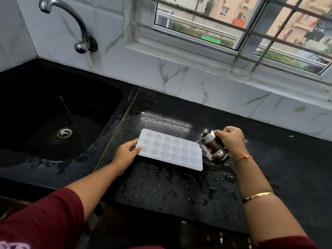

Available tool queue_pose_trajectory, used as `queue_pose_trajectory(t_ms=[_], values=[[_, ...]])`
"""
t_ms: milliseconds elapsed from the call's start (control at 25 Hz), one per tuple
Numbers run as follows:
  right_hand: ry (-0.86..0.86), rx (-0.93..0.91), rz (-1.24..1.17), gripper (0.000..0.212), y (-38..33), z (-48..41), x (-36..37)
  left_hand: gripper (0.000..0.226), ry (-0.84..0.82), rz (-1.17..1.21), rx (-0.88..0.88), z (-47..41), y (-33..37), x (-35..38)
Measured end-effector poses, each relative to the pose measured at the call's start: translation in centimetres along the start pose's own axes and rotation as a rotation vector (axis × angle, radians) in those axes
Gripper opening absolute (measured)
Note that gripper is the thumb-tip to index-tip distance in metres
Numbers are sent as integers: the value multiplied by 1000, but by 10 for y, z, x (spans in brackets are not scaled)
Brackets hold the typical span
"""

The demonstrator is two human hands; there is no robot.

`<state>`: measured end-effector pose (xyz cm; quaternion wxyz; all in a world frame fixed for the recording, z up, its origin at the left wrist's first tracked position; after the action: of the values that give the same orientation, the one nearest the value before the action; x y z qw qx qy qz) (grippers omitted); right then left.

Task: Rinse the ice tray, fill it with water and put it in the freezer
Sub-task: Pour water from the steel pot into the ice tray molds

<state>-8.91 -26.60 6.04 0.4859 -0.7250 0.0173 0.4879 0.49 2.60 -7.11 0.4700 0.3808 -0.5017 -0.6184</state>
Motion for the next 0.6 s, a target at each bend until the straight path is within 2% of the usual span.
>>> queue_pose_trajectory(t_ms=[600], values=[[9, 18, -22, 30, 3, 2, -3, 46, 2, 2, -10, 0, -1, 0]])
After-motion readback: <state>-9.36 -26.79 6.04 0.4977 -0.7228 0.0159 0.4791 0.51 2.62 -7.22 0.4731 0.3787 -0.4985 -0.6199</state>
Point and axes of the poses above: each hand's wrist, its own z-axis away from the middle knuckle, its own x-axis out of the palm, y = z × x, the point moved 2 cm from there along -z, towards the middle knuckle, and after that the axes turned 5 degrees about z, right-handed, at the moved point
